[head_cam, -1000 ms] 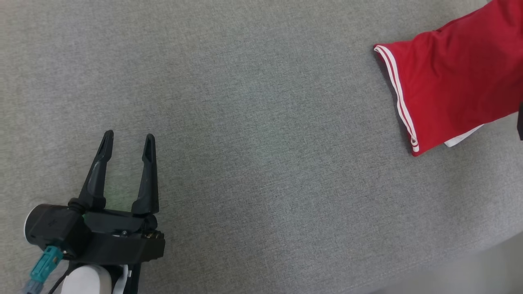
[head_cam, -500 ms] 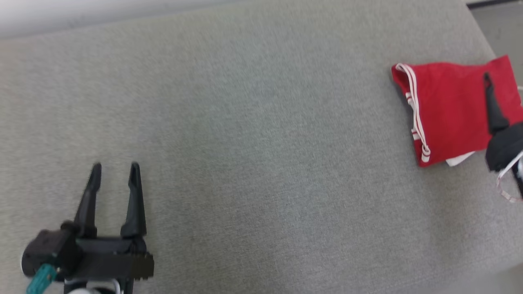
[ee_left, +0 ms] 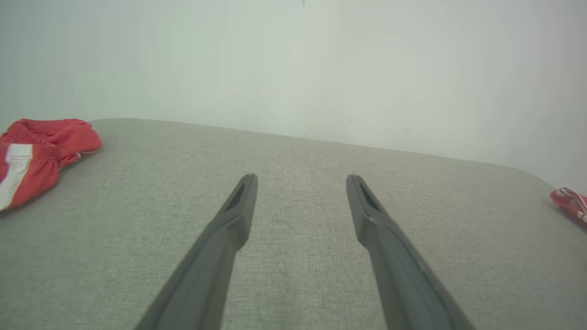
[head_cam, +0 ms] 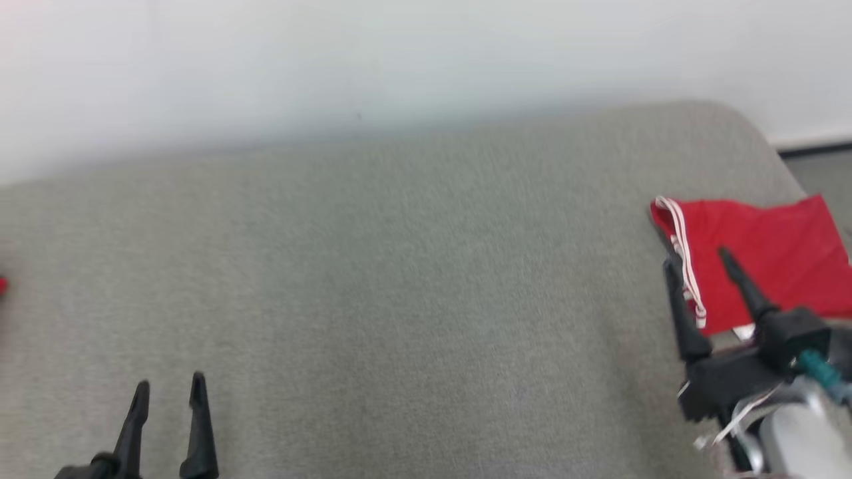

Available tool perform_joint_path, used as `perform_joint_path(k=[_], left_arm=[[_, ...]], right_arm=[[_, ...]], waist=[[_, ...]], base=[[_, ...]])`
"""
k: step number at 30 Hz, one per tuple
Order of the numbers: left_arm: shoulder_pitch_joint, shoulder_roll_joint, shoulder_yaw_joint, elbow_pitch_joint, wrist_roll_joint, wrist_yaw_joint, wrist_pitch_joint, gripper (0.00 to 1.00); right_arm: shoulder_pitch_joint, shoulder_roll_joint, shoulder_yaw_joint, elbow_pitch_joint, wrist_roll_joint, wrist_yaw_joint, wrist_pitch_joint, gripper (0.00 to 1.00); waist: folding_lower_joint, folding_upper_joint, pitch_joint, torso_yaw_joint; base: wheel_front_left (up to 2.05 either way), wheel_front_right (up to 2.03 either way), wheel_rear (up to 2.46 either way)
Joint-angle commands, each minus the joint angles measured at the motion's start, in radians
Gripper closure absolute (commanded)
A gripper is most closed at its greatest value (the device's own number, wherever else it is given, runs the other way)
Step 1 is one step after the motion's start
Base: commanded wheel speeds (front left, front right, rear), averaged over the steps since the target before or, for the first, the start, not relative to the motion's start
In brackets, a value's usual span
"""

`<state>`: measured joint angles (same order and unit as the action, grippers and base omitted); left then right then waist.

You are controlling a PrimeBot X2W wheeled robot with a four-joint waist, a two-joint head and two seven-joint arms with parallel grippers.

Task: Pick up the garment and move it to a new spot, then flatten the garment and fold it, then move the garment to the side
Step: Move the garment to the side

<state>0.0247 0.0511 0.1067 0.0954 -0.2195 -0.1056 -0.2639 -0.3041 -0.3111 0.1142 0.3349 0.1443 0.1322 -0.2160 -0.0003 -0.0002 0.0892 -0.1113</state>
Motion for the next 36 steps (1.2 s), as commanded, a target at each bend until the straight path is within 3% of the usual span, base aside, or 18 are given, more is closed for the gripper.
perform_joint_path(k=[1,7,15,36], left_arm=[[0.023,-0.001,0.009,-0.003,0.005,0.006,0.000,0.00],[0.075,-0.001,0.042,0.018,-0.004,0.017,0.000,0.00],[0.110,-0.001,0.045,0.035,-0.024,0.032,0.000,0.00],[0.102,-0.001,0.006,0.060,-0.032,0.018,0.000,0.00]], right_arm=[[0.038,0.023,-0.005,-0.010,0.015,-0.003,-0.010,0.00],[0.122,0.114,0.002,-0.010,0.002,-0.003,-0.023,0.00],[0.181,0.186,0.050,0.043,-0.005,-0.003,-0.033,0.00],[0.223,0.201,0.017,0.065,-0.023,-0.003,-0.034,0.00]], waist=[[0.0003,0.0002,-0.105,0.062],[0.0003,0.0002,-0.138,0.069],[0.0003,0.0002,-0.169,0.067],[0.0003,0.0002,-0.176,0.051]], base=[[0.00,0.00,0.00],[0.00,0.00,0.00],[0.00,0.00,0.00],[0.00,0.00,0.00]])
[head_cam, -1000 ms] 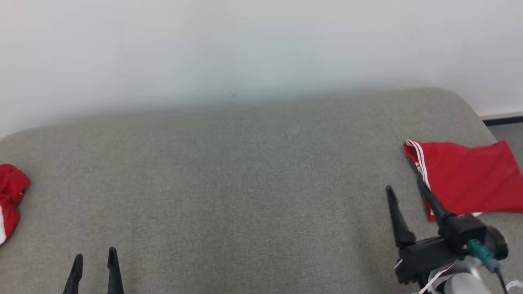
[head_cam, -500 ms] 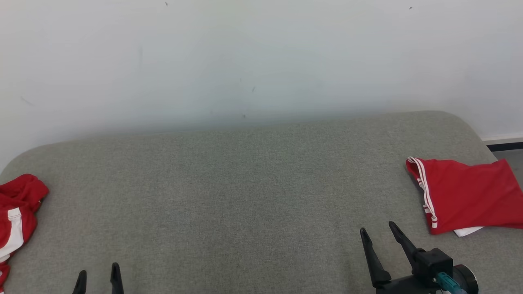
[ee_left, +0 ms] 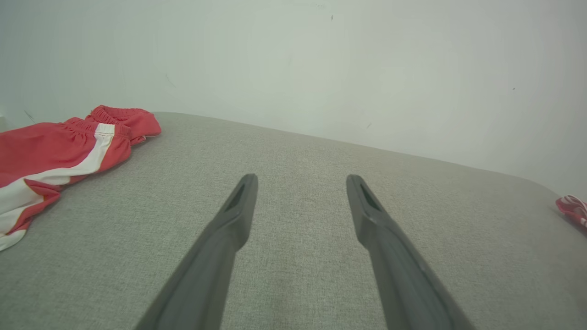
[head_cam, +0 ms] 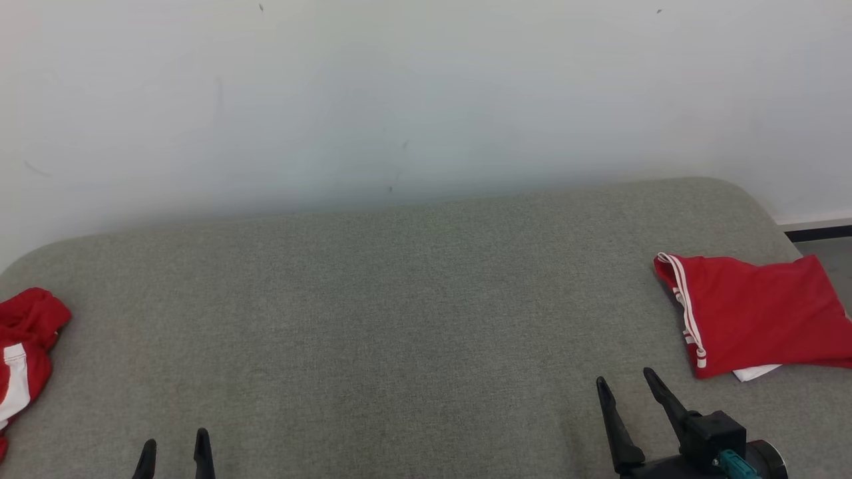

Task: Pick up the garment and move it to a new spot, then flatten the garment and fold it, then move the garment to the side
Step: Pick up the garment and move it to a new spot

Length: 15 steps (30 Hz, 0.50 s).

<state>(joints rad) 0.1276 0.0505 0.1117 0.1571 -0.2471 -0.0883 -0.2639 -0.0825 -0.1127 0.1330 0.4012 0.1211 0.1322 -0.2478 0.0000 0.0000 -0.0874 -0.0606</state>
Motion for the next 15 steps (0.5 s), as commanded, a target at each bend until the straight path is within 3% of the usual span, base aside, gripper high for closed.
perform_joint_path(k=[1,9,15], left_arm=[[-0.002,0.000,0.001,-0.002,-0.003,0.000,0.000,0.00],[-0.012,0.000,0.006,0.006,0.005,-0.004,0.000,0.00],[-0.017,0.000,0.011,0.011,0.011,-0.005,0.000,0.00]], right_arm=[[-0.002,0.003,-0.003,-0.002,0.000,-0.003,-0.002,0.00],[0.001,0.011,-0.014,0.003,0.001,-0.003,-0.006,0.00],[0.009,0.021,-0.005,0.005,0.005,-0.003,-0.007,0.00]], waist=[[0.0000,0.0000,0.002,-0.001],[0.0000,0.0000,0.006,0.019],[0.0000,0.0000,0.010,0.079]], base=[[0.00,0.00,0.00],[0.00,0.00,0.00],[0.00,0.00,0.00]])
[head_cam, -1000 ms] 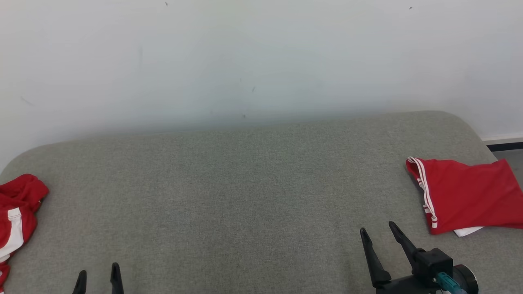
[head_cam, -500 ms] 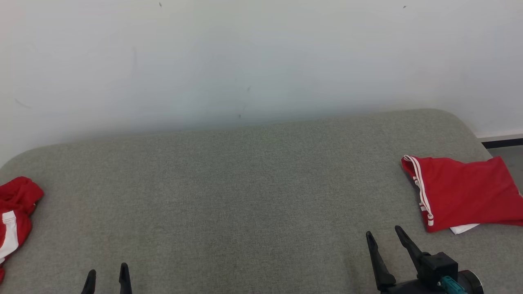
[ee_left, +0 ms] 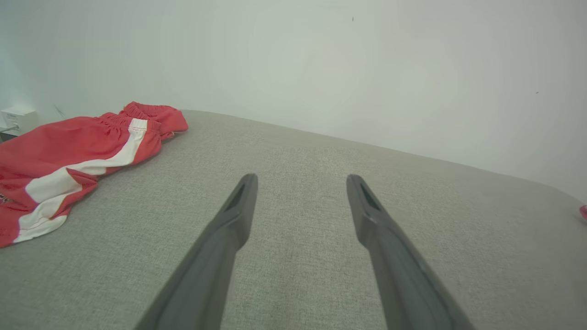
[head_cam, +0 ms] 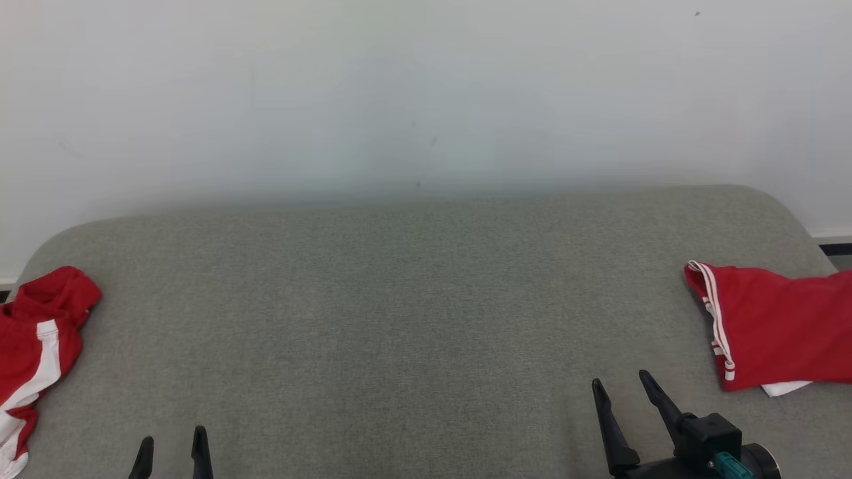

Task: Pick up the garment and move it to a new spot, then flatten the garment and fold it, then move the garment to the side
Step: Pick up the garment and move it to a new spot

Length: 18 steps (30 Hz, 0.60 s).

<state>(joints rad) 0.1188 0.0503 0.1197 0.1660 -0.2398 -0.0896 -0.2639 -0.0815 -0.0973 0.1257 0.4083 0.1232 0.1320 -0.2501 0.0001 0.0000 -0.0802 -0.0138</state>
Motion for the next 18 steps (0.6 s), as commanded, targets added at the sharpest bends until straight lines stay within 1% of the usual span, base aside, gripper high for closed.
perform_joint_path(k=[1,12,13,18], left_arm=[[-0.007,0.000,0.004,0.001,0.007,-0.005,0.000,0.00],[0.015,0.000,0.030,-0.003,0.037,-0.009,0.000,0.00],[0.015,0.000,0.030,-0.003,0.037,-0.009,0.000,0.00],[0.028,0.000,0.046,-0.002,0.045,-0.011,0.000,0.00]], right_arm=[[0.009,0.007,0.005,-0.003,0.006,-0.003,-0.005,0.00],[0.007,0.021,0.033,0.005,0.023,-0.003,-0.010,0.00],[0.007,0.021,0.033,0.005,0.023,-0.003,-0.010,0.00],[0.012,0.027,0.044,0.012,0.030,-0.003,-0.013,0.00]], waist=[[-0.0001,0.0000,0.003,0.044],[-0.0001,0.0000,-0.009,0.209],[-0.0001,0.0000,-0.009,0.209],[-0.0001,0.0000,-0.018,0.276]], base=[[0.00,0.00,0.00],[0.00,0.00,0.00],[0.00,0.00,0.00],[0.00,0.00,0.00]])
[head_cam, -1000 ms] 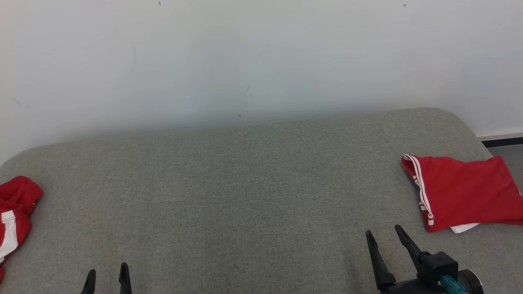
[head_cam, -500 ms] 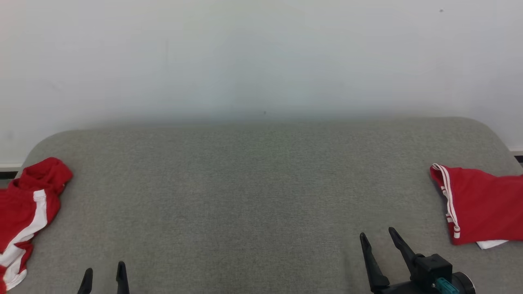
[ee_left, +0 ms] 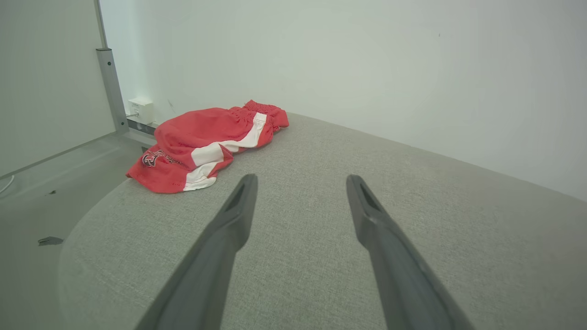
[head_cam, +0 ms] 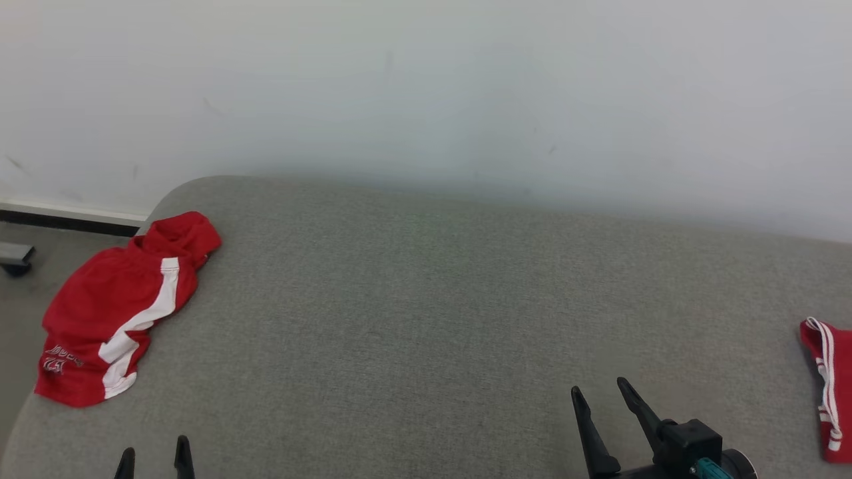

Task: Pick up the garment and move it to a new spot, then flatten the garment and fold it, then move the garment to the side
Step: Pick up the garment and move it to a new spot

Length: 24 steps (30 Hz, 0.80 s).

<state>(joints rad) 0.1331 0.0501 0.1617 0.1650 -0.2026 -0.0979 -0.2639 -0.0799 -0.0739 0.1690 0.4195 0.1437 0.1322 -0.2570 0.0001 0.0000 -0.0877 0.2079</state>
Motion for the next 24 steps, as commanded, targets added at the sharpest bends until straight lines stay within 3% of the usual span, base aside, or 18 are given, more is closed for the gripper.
perform_joint_path(k=[1,11,24], left_arm=[[0.017,0.001,0.009,-0.001,0.011,-0.003,0.000,0.00],[0.031,0.001,0.028,-0.012,0.016,-0.004,0.000,0.00],[0.037,0.000,0.022,0.000,0.037,0.027,0.000,0.00]], right_arm=[[0.010,0.005,0.004,0.002,0.009,-0.003,-0.007,0.00],[0.012,0.014,0.013,0.012,0.018,-0.003,-0.008,0.00],[0.021,0.018,0.024,0.005,0.025,-0.003,-0.007,0.00]], waist=[[-0.0001,0.0000,-0.013,0.065],[-0.0001,0.0000,-0.021,0.152],[-0.0001,0.0000,-0.016,0.164]], base=[[0.00,0.00,0.00],[0.00,0.00,0.00],[0.00,0.00,0.00]])
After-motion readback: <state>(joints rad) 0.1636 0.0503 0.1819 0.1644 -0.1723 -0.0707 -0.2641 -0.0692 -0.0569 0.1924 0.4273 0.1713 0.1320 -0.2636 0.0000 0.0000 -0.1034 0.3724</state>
